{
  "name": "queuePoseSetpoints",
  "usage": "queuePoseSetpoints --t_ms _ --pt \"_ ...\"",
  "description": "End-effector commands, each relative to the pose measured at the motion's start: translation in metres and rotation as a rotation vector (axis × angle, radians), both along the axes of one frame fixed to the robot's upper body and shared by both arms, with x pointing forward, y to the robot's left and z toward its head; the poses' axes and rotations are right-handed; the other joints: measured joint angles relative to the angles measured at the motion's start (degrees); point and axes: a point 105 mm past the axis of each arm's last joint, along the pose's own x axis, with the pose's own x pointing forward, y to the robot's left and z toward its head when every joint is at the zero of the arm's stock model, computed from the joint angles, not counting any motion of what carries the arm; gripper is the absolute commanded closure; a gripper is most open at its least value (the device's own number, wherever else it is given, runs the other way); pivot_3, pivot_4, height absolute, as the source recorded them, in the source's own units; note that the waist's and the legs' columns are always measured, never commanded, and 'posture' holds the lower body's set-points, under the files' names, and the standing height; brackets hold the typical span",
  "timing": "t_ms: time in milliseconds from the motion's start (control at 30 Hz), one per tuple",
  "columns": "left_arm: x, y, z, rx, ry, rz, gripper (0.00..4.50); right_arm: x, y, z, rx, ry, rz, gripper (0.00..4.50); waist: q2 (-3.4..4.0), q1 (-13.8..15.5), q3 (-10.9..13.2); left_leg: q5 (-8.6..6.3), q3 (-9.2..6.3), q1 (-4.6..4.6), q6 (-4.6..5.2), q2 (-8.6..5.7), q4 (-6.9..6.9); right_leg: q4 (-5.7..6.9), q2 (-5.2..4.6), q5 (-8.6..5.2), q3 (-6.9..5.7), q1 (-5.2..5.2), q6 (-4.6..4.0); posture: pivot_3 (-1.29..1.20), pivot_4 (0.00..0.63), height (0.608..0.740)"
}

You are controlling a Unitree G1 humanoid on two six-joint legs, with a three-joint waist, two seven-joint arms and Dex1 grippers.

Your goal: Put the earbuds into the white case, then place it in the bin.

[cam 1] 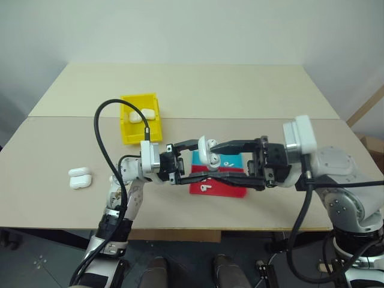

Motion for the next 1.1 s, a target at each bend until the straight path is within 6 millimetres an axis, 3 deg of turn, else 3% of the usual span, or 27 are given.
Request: queuePoseSetpoints --t_ms 33,267,400,567,667,900,1100 --pt "-0.001 0.000 0.007 -0.015 -0.031 -0.010 1.76 -0.005 -0.002 0.006 0.001 -0.058 0.006 1.41 0.00 0.02 0.00 0.00 0.00 0.00 0.00 0.00 0.00 0.00 0.00 0.00 0.00 0.01 0.00 0.00 0.150 0.740" --pt "0.002 0.001 0.004 -0.004 -0.021 -0.002 1.76 -0.010 -0.010 0.016 0.043 -0.070 0.037 1.41 0.00 0.04 0.00 0.00 -0.01 0.00 0.00 0.00 0.01 0.00 0.00 0.00 -0.01 0.01 0.00 0.00 0.150 0.740" --pt "0.006 0.002 0.000 0.034 -0.009 0.017 1.76 -0.007 -0.019 0.041 0.091 -0.122 0.020 1.41 0.00 -0.09 0.00 0.00 0.00 0.01 0.00 0.00 0.01 0.00 0.00 0.00 0.00 0.01 0.00 0.00 0.150 0.740" --pt "0.007 0.000 0.004 0.092 -0.007 0.018 1.76 0.012 -0.023 0.065 -0.054 -0.172 -0.045 1.41 0.01 -0.08 0.00 0.00 0.00 0.06 0.01 0.01 0.01 0.04 0.02 0.00 0.00 0.02 0.00 0.00 0.150 0.740" --pt "0.008 -0.003 0.011 0.095 -0.020 0.015 1.76 0.018 -0.022 0.079 -0.126 -0.188 -0.034 1.98 0.01 -0.02 0.00 0.00 0.00 0.00 0.01 0.01 0.01 -0.04 0.00 0.00 -0.02 0.00 0.00 0.00 0.150 0.740" --pt "0.011 -0.009 0.015 0.107 -0.031 0.006 1.76 0.024 -0.010 0.086 -0.310 -0.188 0.070 4.46 0.01 -0.03 0.01 0.00 0.03 -0.03 0.02 0.02 0.00 -0.03 -0.01 0.00 0.00 -0.06 0.00 0.00 0.150 0.740" --pt "0.010 -0.014 0.021 0.102 -0.046 -0.006 1.76 0.031 0.002 0.085 -0.385 -0.204 0.130 4.49 0.02 -0.06 0.01 0.00 0.03 -0.04 0.02 0.02 0.04 0.03 -0.01 0.00 0.00 -0.09 0.00 0.00 0.150 0.740"
